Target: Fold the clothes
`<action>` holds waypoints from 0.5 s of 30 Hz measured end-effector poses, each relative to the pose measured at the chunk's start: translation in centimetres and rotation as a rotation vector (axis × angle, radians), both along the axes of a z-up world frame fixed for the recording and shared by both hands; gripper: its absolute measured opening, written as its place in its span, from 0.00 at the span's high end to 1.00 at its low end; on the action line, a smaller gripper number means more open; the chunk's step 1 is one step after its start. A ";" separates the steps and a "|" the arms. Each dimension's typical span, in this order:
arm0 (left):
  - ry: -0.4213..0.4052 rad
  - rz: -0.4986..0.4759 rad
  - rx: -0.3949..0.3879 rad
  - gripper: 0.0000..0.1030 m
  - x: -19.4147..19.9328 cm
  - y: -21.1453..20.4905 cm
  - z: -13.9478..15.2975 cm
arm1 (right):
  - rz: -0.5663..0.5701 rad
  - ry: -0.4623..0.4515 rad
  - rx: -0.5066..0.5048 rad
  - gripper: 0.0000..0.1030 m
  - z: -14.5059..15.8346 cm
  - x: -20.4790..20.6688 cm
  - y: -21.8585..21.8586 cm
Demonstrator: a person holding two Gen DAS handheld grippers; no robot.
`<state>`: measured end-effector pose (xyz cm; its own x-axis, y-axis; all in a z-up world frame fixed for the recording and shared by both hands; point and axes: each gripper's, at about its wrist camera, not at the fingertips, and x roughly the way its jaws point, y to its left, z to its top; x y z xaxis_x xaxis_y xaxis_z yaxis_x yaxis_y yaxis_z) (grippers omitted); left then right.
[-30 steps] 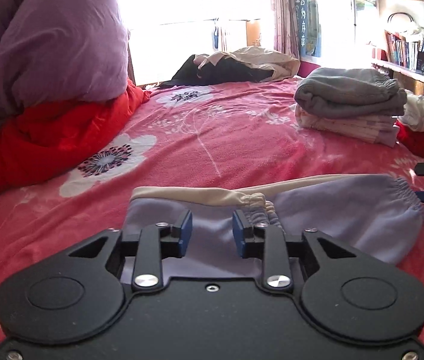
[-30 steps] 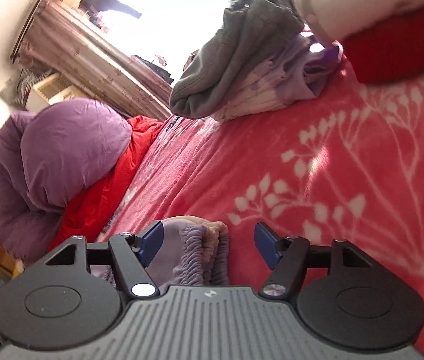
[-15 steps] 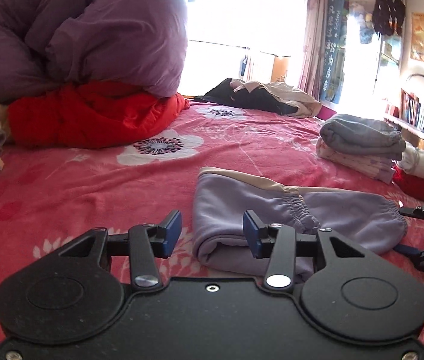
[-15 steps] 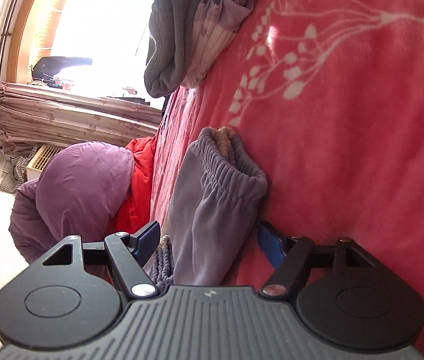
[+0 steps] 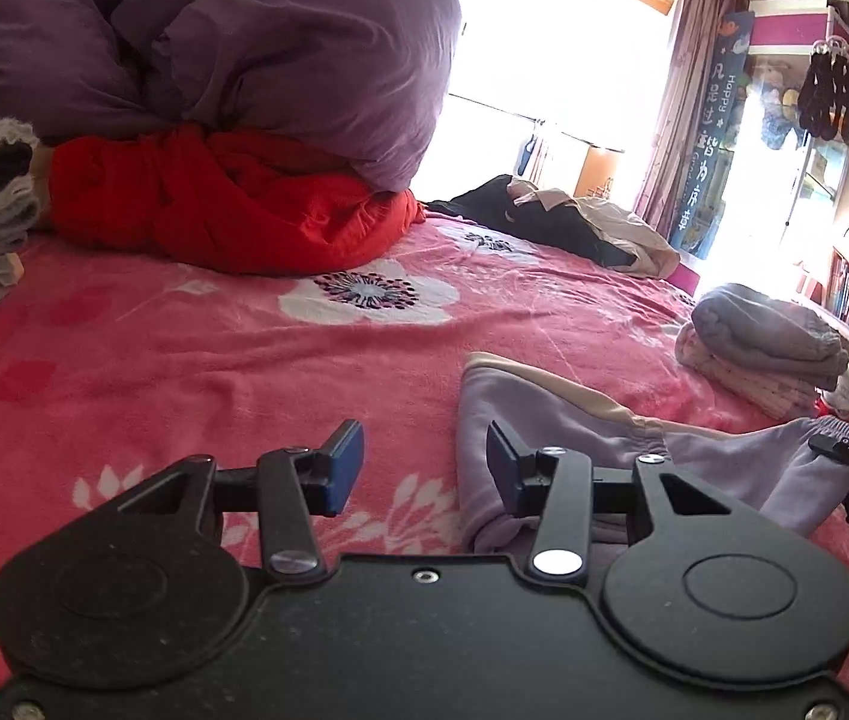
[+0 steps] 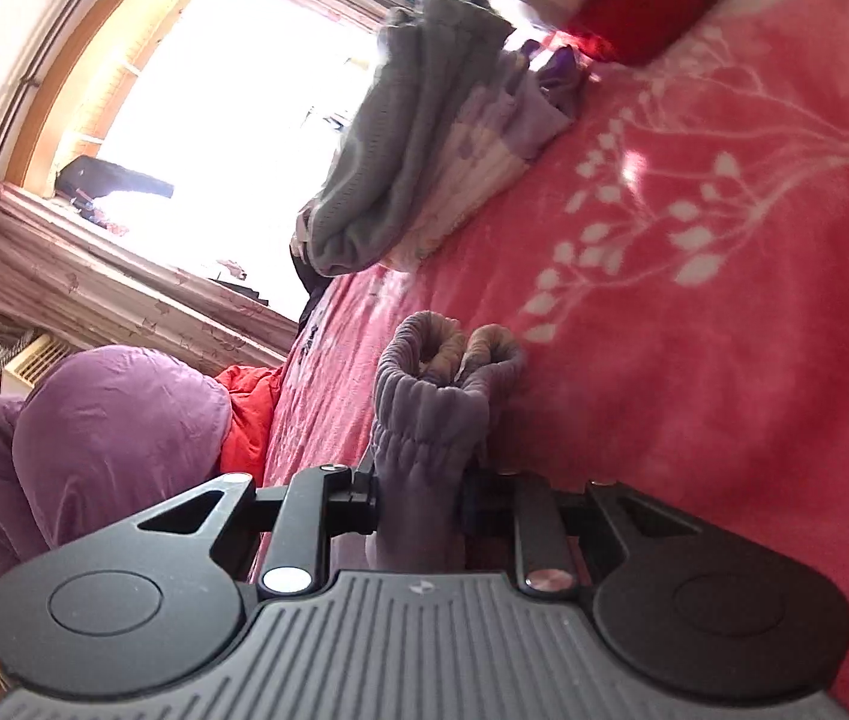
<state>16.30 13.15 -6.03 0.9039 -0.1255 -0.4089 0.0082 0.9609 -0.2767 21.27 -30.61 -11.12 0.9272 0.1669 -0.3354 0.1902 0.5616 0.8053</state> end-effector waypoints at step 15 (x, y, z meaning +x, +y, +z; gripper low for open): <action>-0.002 0.066 -0.144 0.57 -0.2 4.2 1.2 | 0.434 -0.157 -0.986 0.77 8.9 2.7 23.0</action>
<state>16.08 17.34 -4.84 0.9130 -0.1227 -0.3891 -0.0531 0.9099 -0.4115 24.00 -7.65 -2.20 0.8983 0.2132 -0.3842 -0.2463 0.9684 -0.0385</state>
